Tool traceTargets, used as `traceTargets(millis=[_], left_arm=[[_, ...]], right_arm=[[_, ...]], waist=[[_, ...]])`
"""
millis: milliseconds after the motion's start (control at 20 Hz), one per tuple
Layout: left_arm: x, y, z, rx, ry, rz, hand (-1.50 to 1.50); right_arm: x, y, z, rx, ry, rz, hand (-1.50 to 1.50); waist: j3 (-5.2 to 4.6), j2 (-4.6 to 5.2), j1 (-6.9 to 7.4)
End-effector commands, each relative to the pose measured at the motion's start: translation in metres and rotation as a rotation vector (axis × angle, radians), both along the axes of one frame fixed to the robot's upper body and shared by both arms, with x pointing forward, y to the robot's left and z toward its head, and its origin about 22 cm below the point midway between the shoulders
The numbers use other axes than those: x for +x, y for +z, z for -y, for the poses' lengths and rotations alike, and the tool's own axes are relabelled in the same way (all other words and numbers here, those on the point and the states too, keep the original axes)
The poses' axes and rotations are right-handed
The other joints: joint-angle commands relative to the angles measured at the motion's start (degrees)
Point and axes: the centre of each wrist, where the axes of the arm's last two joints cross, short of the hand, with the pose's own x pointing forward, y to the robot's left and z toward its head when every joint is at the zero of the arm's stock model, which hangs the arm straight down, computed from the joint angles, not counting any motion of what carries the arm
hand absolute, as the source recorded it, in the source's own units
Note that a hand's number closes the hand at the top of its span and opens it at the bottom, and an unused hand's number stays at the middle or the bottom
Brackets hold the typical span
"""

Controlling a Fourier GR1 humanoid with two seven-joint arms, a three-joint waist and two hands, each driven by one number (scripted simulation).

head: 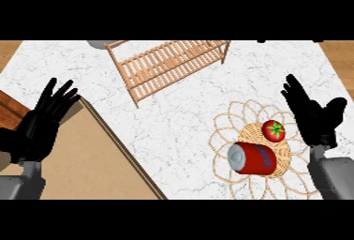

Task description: Pick the can from the placemat and place it in the tiered shelf

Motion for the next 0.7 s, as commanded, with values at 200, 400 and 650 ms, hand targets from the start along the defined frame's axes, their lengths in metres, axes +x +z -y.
traceTargets(millis=[200,400,650], left_arm=[[0.010,0.017,0.008,0.125,0.016,0.071,0.00],[-0.002,0.003,0.027,0.121,0.072,0.029,0.00],[-0.015,0.005,0.037,0.121,0.088,0.023,0.00]], right_arm=[[0.011,0.027,-0.080,-0.607,0.430,-0.011,1.50],[0.007,0.037,-0.146,-0.704,0.258,0.029,-1.50],[-0.008,0.086,-0.182,-0.747,0.545,0.000,-1.50]], waist=[[-0.01,0.19,5.79],[0.44,-0.04,2.80],[0.51,-0.06,1.58]])
